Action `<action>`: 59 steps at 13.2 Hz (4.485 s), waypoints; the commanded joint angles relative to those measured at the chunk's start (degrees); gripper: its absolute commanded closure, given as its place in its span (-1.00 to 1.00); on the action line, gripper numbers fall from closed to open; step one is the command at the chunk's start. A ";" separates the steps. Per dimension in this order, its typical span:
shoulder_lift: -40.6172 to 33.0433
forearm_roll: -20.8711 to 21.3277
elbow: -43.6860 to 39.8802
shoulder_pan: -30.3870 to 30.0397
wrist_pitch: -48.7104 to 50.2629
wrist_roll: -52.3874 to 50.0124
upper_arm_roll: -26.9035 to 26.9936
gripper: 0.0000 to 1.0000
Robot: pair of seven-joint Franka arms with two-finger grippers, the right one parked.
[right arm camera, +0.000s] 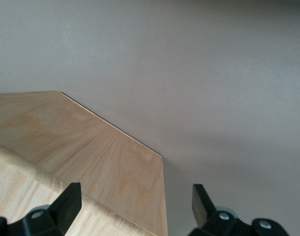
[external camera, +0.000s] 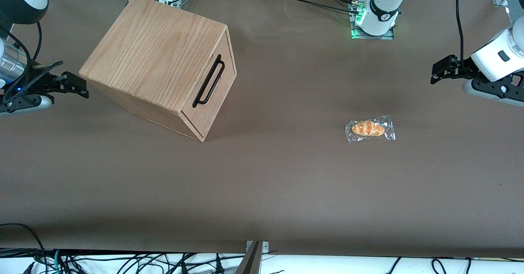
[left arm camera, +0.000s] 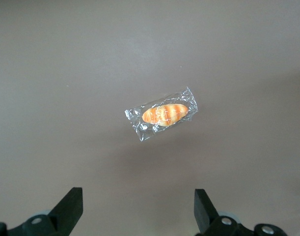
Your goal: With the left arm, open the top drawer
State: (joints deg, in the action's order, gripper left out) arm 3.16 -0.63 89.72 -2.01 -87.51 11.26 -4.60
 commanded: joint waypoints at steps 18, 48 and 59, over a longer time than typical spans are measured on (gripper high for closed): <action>-0.26 0.81 -0.43 -0.01 0.33 -0.27 -0.41 -1.00; 29.97 -25.03 -10.97 42.53 -34.74 -31.04 -2.17 -1.00; 32.87 -27.49 -13.00 44.90 -34.74 -30.42 -2.17 -1.00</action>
State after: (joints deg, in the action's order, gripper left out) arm 34.86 -26.76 78.84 42.44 -122.84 -19.71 -7.42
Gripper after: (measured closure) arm 0.000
